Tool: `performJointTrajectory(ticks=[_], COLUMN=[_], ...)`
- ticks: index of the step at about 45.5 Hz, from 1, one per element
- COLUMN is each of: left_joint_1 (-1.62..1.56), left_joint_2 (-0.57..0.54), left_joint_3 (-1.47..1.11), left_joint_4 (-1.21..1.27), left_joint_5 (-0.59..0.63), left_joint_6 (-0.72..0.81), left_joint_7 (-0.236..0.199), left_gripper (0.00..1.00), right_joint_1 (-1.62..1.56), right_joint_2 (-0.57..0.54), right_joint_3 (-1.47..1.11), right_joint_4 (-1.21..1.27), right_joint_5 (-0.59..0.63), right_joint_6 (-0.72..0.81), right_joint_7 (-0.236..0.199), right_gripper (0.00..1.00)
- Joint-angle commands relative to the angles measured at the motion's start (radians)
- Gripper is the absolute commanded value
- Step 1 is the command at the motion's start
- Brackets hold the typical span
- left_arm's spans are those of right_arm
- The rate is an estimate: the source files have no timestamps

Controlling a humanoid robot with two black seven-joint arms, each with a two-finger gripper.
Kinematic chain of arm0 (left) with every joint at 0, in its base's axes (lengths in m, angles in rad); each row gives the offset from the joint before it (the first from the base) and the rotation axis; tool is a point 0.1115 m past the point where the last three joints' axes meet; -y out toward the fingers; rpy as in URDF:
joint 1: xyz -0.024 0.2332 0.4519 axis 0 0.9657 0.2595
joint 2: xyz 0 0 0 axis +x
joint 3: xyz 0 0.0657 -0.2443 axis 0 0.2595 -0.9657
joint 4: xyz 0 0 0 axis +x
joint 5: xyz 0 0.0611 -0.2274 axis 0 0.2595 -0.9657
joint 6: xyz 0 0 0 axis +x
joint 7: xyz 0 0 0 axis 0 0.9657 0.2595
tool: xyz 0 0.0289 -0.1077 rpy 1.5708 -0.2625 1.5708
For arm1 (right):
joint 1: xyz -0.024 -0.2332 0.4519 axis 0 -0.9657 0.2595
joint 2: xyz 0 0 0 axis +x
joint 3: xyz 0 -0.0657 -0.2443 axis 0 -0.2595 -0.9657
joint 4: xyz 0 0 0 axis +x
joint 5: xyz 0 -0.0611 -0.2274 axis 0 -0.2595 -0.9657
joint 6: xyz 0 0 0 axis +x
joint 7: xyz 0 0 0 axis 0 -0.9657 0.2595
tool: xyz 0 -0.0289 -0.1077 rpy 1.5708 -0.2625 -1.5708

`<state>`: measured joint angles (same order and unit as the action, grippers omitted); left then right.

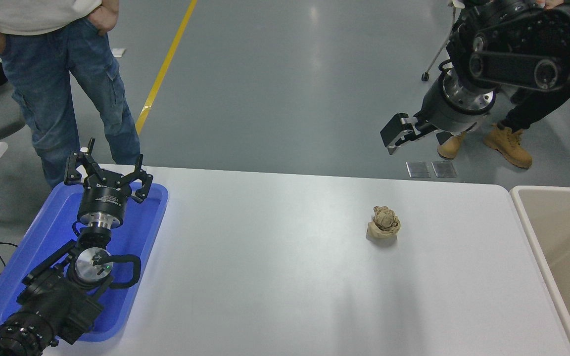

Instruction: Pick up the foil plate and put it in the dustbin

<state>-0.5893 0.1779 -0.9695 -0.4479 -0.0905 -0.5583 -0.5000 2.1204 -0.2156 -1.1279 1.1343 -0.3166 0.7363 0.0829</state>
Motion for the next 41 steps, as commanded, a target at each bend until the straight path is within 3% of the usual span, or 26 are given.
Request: performJointTrajectory(ticks=[1, 13, 41], left_joint_1=[-0.001, 0.0, 0.0], left_joint_2=[0.0, 0.0, 0.0], left_joint_3=[0.0, 0.0, 0.0], left_joint_4=[0.0, 0.0, 0.0], left_joint_5=[0.0, 0.0, 0.0], left_joint_6=[0.0, 0.0, 0.0], left_joint_7=[0.0, 0.0, 0.0], left_gripper=[1.0, 1.0, 1.0], right_joint_1=[0.067, 0.127, 0.107], right_joint_2=[-0.073, -0.151, -0.163], right_joint_3=[0.002, -0.004, -0.007], right_joint_4=[0.12, 0.231, 0.228], right_joint_5=[0.001, 0.001, 0.002], right_joint_6=[0.049, 0.049, 0.049], right_joint_7=[0.0, 0.0, -0.002], right_gripper=[1.0, 1.0, 1.0])
